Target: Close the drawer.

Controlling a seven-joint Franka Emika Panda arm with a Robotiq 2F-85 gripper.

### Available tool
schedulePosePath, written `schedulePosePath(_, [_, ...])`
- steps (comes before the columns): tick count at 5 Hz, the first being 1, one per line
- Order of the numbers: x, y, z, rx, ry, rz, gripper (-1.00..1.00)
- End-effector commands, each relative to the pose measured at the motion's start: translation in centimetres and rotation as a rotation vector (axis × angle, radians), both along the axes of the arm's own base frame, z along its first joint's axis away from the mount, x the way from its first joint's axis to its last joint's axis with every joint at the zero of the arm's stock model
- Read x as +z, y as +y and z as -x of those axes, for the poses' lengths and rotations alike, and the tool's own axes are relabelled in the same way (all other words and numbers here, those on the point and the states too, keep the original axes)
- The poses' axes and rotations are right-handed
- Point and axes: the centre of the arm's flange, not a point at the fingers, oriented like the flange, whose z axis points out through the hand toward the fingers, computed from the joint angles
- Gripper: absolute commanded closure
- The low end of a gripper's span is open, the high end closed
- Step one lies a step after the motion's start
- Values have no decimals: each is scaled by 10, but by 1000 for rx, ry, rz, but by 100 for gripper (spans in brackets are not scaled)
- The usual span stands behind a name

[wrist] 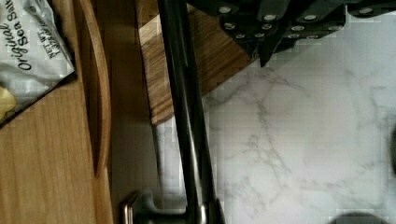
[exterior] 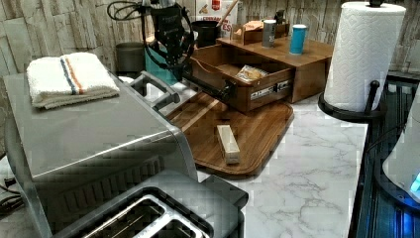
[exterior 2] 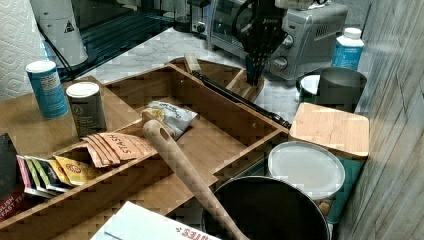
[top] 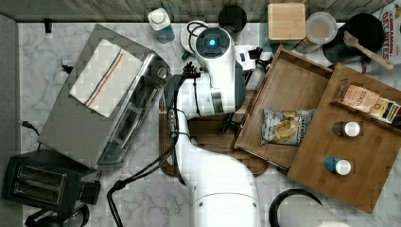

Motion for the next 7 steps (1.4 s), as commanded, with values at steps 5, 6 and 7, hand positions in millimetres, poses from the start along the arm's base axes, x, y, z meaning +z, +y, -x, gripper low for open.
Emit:
schedulePosePath(5, [16,-99,17,50,-35,-96,100])
schedulePosePath(6, [3,-135,45,-11,-28,-141,100])
schedulePosePath(7, [-8,-160,76,-65,-29,-155,100])
